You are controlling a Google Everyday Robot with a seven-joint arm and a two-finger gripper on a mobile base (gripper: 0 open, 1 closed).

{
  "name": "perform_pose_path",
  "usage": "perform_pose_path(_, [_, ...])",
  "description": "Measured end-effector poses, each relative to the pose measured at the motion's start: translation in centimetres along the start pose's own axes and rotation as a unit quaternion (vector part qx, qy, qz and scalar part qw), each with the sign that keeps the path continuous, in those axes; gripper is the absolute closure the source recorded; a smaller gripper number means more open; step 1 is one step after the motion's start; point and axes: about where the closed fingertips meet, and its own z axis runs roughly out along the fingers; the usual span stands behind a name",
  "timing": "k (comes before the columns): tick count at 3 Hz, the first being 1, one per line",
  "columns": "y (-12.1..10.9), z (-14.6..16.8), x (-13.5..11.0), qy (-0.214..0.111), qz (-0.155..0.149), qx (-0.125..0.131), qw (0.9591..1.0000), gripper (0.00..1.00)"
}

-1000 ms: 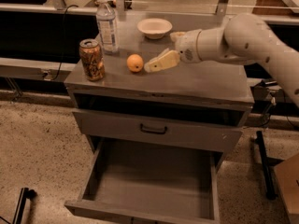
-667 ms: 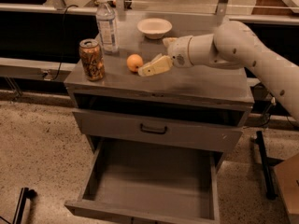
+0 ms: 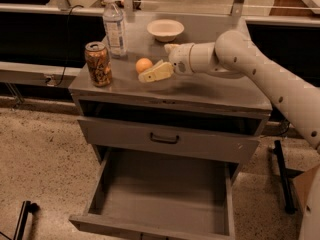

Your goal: Place orange into middle drawer

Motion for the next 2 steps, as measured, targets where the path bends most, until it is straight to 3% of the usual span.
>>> perform_pose_path(1, [-0.1, 1.7, 0.0, -0.007, 0.000, -0.004, 1.0000, 0.02])
perform_pose_path(2, [0.0, 2.8, 0.2, -0.005, -0.002, -0.007, 1.0000, 0.20])
